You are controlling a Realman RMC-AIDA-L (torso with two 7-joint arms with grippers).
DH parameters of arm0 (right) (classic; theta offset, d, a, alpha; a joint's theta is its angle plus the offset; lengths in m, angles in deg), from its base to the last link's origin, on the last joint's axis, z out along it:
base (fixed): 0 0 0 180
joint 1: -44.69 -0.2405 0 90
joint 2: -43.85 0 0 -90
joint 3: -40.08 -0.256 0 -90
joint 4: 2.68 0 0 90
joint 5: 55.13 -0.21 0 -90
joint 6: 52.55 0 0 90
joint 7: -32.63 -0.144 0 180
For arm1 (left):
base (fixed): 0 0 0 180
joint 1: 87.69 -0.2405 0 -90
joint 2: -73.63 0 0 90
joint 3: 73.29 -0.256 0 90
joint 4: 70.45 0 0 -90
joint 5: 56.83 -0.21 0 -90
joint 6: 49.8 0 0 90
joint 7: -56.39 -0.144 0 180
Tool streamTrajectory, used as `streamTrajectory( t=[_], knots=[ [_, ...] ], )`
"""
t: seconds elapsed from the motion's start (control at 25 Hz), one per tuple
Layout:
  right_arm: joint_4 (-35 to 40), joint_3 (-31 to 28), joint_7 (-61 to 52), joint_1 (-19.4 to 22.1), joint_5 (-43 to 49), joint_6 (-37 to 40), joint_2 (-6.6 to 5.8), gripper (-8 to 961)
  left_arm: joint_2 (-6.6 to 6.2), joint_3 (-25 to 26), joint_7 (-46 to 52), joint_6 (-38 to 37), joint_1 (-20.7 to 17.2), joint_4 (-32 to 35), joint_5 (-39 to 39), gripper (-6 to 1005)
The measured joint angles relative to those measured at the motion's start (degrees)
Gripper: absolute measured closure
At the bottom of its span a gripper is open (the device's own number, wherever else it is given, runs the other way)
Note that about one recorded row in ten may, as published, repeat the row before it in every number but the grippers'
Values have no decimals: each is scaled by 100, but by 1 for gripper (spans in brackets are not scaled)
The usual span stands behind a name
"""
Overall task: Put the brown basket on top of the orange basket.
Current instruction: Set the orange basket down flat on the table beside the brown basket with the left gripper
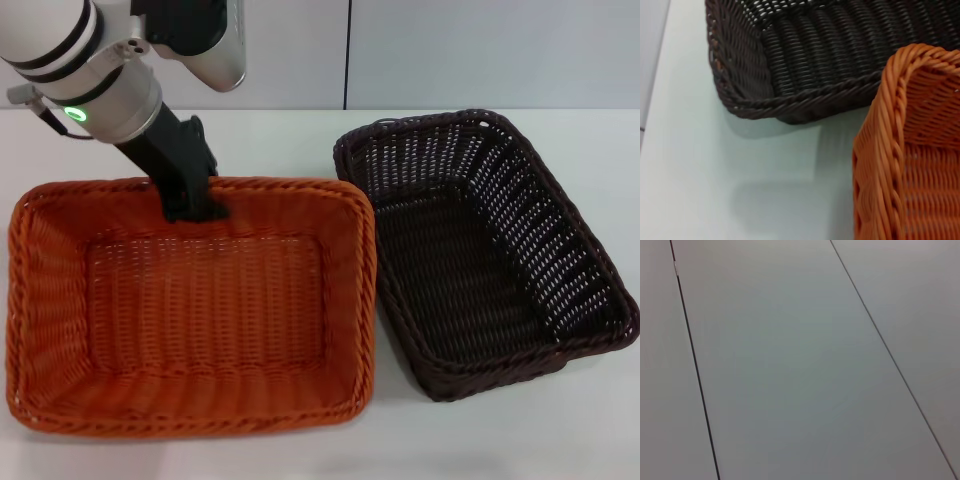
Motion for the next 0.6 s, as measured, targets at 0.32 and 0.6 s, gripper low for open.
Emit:
streamTrajectory(
  t=[0.32,0.6],
  knots=[
    [-62,65,-11,43,10,-85,0,137,55,-30,45,-522,-274,-399,23,650],
    [-65,86,-11,50,10,-126,0,138,56,59,71,-837,-498,-990,180,475]
  ],
)
